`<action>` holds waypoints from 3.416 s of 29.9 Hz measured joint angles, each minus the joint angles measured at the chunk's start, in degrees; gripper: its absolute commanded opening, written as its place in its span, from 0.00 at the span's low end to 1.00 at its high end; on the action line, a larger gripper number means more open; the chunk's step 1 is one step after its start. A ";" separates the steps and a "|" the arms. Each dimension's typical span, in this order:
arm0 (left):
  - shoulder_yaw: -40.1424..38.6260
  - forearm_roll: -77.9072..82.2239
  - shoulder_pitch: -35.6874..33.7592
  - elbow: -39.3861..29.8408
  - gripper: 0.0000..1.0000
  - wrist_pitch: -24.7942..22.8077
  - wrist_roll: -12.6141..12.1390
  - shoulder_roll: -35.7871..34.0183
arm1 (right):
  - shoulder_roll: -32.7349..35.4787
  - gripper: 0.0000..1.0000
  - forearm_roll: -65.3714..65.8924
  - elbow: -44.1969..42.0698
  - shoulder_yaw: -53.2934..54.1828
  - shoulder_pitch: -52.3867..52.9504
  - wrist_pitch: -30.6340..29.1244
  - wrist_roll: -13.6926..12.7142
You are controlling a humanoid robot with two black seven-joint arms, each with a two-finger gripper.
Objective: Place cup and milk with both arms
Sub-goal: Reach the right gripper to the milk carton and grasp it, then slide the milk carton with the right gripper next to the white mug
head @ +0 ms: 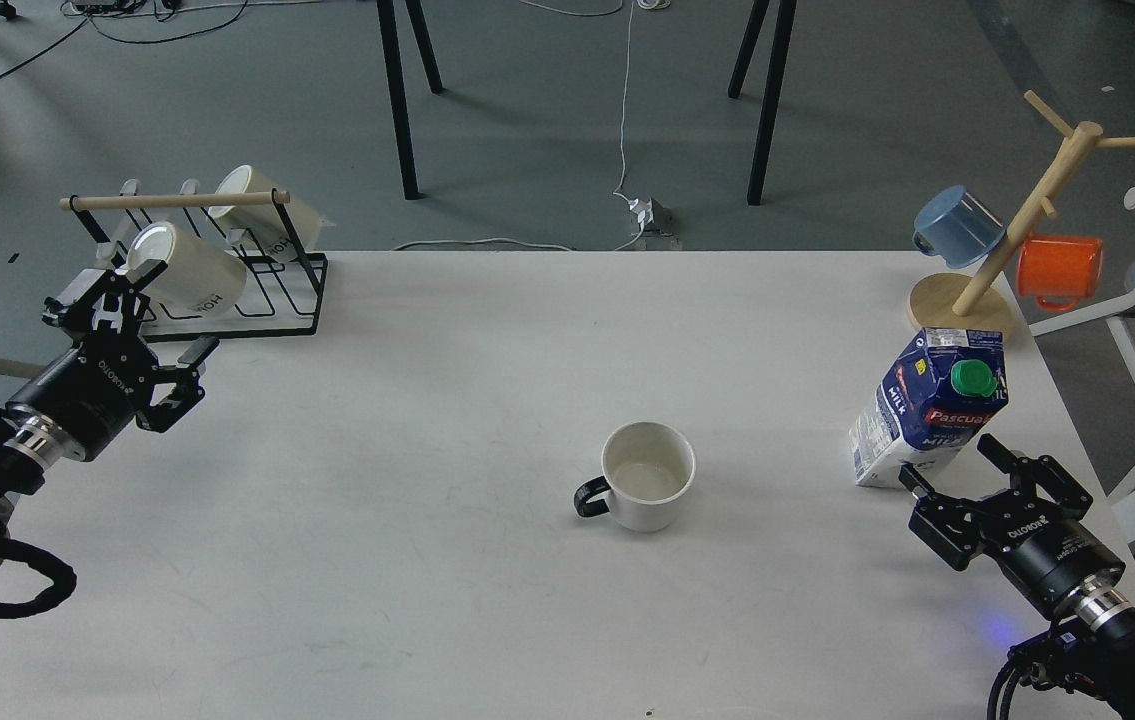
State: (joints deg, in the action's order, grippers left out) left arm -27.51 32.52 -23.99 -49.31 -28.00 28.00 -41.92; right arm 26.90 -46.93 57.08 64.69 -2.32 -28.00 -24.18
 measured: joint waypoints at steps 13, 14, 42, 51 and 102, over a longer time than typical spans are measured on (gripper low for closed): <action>0.06 0.09 1.12 0.00 0.99 0.00 0.00 0.25 | -2.28 1.00 0.00 -2.77 -0.01 2.93 0.00 0.18; 0.06 0.09 1.22 0.00 0.99 0.00 0.00 0.26 | -2.56 0.99 -0.02 -3.02 0.03 3.08 0.00 0.27; 0.35 0.09 1.67 0.09 0.99 0.00 0.00 0.35 | -3.82 0.41 0.00 -3.51 0.60 3.46 0.00 0.27; 0.45 0.09 2.51 0.09 0.99 0.00 0.00 0.35 | -3.01 0.41 0.09 2.55 -0.12 3.34 0.00 -0.01; 0.45 0.09 4.11 0.18 0.99 0.00 0.00 0.33 | -10.73 0.94 14.15 6.75 -3.60 -0.33 0.00 0.04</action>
State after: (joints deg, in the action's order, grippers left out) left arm -27.07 32.61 -19.88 -49.13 -28.00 28.00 -41.59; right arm 16.17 -32.78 63.83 61.09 -2.65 -28.00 -24.14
